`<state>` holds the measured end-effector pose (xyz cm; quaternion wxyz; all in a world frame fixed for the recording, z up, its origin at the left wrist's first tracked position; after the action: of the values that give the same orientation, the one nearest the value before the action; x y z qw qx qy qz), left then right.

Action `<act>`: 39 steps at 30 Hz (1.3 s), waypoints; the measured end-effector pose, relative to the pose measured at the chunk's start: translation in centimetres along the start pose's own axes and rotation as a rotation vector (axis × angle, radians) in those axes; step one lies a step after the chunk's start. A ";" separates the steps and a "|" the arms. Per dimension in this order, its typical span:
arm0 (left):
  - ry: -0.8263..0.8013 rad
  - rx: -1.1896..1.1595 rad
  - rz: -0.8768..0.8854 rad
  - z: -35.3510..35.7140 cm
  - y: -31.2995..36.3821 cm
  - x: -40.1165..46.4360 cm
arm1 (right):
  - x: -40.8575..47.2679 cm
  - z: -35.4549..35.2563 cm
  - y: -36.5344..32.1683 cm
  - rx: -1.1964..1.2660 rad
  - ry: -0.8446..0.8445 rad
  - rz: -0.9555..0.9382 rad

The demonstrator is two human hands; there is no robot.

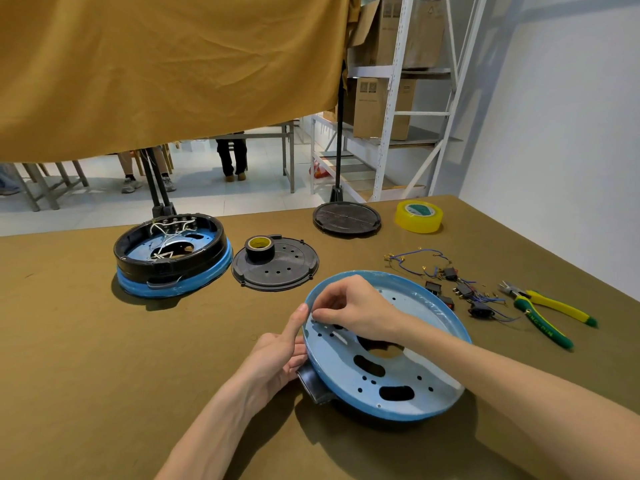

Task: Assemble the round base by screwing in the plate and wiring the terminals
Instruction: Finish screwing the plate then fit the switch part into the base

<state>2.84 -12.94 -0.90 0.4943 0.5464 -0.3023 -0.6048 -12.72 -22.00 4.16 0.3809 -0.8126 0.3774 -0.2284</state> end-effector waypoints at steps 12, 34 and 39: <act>-0.066 -0.050 -0.037 0.0 0.3 -0.3 | -0.4 -0.1 -0.6 -0.145 -0.040 -0.007; -0.156 -0.125 -0.071 -0.6 0.7 -0.5 | -0.7 1.1 -0.6 -0.152 0.042 0.004; -0.116 -0.095 -0.051 -0.3 0.6 -0.2 | -0.5 0.3 -0.7 -0.129 0.017 0.043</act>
<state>3.24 -12.85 -0.35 0.4859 0.4939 -0.2875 -0.6613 -12.55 -21.17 4.47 0.3294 -0.8253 0.4117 -0.2022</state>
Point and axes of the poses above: each hand's wrist, its own x-axis towards the middle knuckle, its own z-axis out of the palm, y = z × x, the point moved 1 cm from there along x, towards the middle knuckle, and after that the axes turned 6 degrees about z, right-handed, at the moved point
